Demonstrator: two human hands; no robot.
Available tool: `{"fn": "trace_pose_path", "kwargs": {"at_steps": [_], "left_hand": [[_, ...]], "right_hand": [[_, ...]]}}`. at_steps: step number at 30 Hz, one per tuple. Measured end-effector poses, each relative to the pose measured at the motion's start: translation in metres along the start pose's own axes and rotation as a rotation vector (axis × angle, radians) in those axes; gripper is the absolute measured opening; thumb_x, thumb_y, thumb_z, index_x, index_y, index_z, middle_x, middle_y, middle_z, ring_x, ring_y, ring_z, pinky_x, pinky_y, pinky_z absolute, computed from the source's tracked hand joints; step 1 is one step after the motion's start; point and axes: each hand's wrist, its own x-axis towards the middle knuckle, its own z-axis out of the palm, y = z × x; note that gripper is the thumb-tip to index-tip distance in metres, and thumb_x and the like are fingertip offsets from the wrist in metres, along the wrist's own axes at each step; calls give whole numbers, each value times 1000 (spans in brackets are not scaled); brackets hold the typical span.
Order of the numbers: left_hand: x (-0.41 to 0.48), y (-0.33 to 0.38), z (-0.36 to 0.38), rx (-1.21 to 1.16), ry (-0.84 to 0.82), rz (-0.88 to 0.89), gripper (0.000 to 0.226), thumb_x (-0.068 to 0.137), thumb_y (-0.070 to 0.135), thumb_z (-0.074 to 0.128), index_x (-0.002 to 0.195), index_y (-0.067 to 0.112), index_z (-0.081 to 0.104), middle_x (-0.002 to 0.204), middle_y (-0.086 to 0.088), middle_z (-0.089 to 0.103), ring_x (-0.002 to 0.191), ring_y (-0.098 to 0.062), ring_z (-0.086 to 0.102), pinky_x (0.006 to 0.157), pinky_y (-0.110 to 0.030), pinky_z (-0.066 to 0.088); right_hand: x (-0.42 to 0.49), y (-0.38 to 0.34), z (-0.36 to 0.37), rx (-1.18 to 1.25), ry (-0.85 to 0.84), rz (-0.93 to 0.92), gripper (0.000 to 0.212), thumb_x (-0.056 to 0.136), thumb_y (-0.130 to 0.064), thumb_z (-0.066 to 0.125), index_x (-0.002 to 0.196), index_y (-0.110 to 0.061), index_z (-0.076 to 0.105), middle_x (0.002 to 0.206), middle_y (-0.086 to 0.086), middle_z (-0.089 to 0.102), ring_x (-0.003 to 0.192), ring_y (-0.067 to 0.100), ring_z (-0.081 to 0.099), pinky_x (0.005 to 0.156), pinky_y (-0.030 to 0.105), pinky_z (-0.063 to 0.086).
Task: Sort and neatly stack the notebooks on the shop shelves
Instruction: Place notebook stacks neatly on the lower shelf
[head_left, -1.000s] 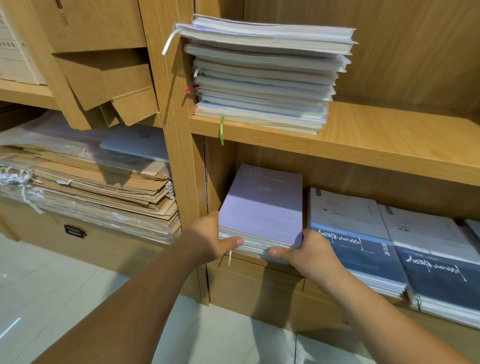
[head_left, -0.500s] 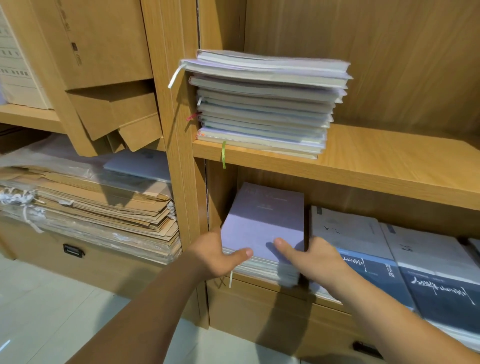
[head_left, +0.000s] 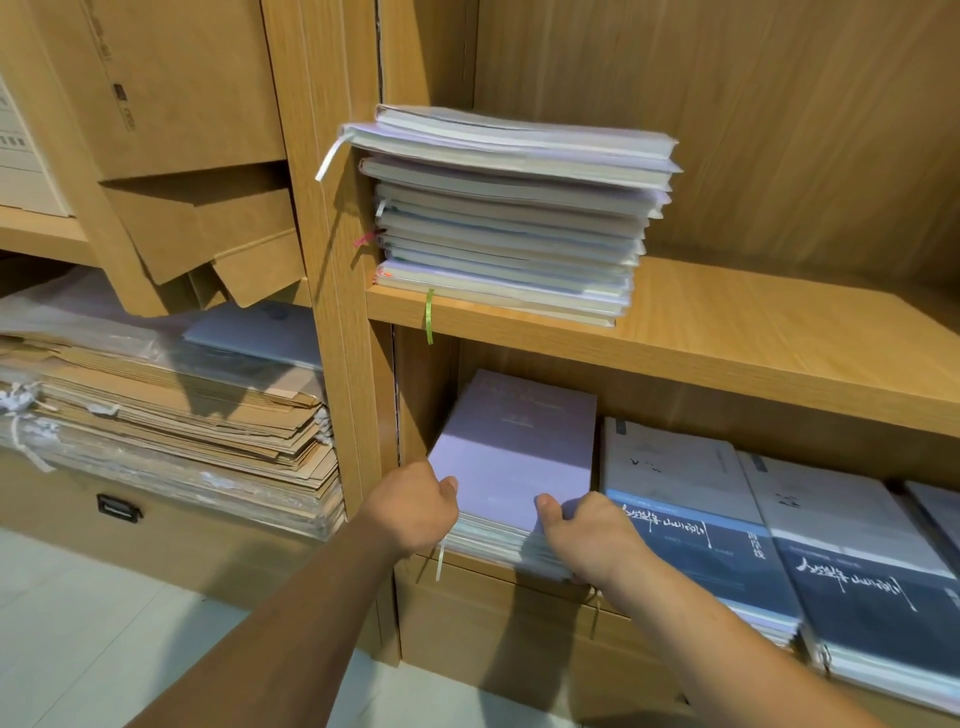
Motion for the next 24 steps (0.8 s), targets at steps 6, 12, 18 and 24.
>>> {"fn": "trace_pose_path", "kwargs": {"at_steps": [6,12,18,24], "left_hand": [[-11,0,3,-34,61,-16,55,107,51,34,140,9,47,116,-7,65,97,-21,61,80,-32,46],[-28,-25,-8,-290,-169,59,55,86,57,73,128,23,63,118,1,71,109,-19,67,98,-43,55],[-29,-23,-4,87,-50,-6,52,83,50,79,122,19,63,110,0,70,103,-18,66,93,-36,58],[-26,-25,-1,88,-11,7,53,86,52,76,122,14,63,112,-3,69,105,-20,65,93,-36,57]], "right_hand": [[-1,1,-6,75,-38,19,52,102,-56,47,88,-10,66,85,5,63,81,23,64,78,38,57],[-14,8,-17,111,-178,18,63,58,-65,91,91,-24,56,94,-8,60,84,8,57,56,21,44],[-20,8,-11,160,-161,123,59,66,-29,97,99,-10,52,103,9,63,100,28,66,93,49,58],[-15,5,-7,23,-103,81,45,81,-33,87,88,-11,48,90,10,59,79,26,58,75,39,54]]}}
